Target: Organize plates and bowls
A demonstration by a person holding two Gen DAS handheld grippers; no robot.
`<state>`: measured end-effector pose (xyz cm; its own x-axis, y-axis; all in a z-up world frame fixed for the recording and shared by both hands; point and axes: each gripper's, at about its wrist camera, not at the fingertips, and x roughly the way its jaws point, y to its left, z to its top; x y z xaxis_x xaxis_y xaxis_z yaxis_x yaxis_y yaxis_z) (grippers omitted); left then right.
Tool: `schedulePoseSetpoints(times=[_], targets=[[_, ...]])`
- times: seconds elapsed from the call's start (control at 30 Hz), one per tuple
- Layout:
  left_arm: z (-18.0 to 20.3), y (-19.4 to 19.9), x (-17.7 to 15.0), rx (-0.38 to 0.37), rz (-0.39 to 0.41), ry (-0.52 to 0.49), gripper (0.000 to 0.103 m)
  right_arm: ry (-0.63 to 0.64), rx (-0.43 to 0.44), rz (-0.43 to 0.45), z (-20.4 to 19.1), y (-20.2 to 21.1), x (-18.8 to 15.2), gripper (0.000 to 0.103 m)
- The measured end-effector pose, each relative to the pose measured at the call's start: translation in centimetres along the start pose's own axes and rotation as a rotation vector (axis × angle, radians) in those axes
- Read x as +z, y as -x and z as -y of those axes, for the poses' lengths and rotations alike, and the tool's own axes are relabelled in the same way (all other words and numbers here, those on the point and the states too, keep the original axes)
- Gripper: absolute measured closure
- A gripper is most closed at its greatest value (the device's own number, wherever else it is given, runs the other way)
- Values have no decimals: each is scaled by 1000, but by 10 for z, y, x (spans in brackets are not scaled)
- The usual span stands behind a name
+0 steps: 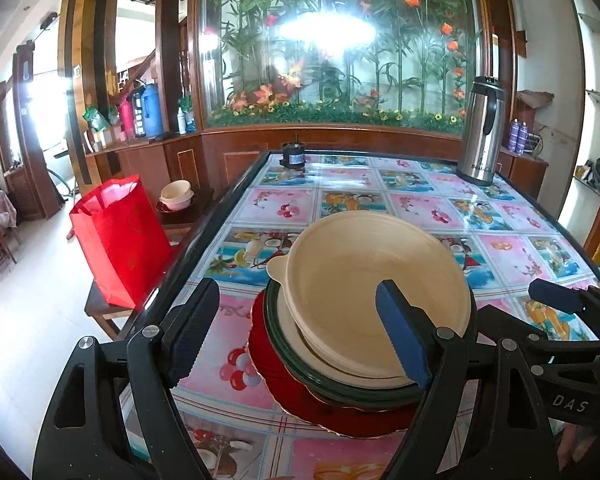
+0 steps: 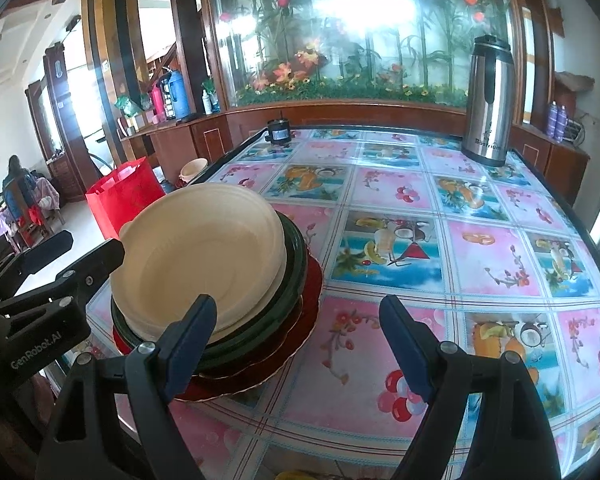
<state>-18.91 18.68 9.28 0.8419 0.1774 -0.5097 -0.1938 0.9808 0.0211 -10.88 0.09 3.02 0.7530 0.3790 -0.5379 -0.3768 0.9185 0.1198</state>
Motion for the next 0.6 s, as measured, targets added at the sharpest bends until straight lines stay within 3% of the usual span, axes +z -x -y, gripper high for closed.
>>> schedulePoseSetpoints(times=[0.6], targets=[[-2, -2, -3, -4, 0, 1, 22, 10, 2, -25, -4, -5, -3, 19]])
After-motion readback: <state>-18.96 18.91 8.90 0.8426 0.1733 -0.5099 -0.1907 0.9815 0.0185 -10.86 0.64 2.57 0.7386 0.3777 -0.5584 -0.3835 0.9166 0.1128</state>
